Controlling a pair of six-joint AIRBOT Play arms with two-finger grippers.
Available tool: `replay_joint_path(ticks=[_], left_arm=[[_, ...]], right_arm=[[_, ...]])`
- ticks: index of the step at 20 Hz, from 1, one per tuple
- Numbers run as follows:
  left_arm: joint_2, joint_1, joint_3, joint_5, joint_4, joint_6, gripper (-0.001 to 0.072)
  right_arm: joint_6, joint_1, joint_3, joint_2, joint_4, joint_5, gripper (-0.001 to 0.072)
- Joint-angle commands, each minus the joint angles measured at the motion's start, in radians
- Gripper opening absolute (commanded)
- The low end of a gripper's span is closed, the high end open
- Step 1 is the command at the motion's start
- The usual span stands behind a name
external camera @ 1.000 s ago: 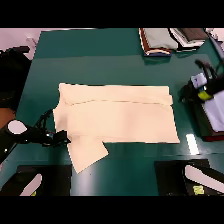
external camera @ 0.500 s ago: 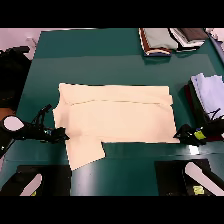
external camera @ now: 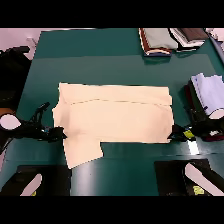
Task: Fold the shirts.
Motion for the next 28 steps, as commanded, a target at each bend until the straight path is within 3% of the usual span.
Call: replay_joint_path(ticks=[1, 6, 8, 12, 17, 22, 28], left_arm=[[0.111, 0.0, 0.024, -0.1, 0.053, -0.051, 0.0019], [0.277, 0.0, 0.024, -0.362, 0.066, -0.094, 0.0021], [0.292, 0.0, 0.039, -0.388, 0.063, -0.101, 0.0021], [0.204, 0.0, 0.114, -0.282, 0.072, -0.081, 0.0021], [-0.063, 0.0, 0.234, -0.092, 0.105, 0.006, 0.0021], [-0.341, 0.0, 0.417, 0.038, 0.15, 0.031, 0.0024], [-0.46, 0.0, 0.466, 0.167, 0.15, 0.031, 0.0024]], right_arm=[[0.0, 0.072, 0.066, 0.031, -0.075, 0.073, 0.0017], [0.03, 0.139, 0.153, 0.23, -0.232, 0.243, 0.0017], [0.031, 0.139, 0.153, 0.316, -0.294, 0.285, 0.0017], [0.031, 0.139, 0.161, 0.345, -0.282, 0.276, 0.0016], [0.031, 0.139, 0.364, 0.119, -0.262, 0.183, 0.0016], [0.031, 0.141, 0.615, -0.153, -0.157, 0.134, 0.0016], [0.031, 0.233, 0.841, -0.405, -0.105, 0.079, 0.0018]])
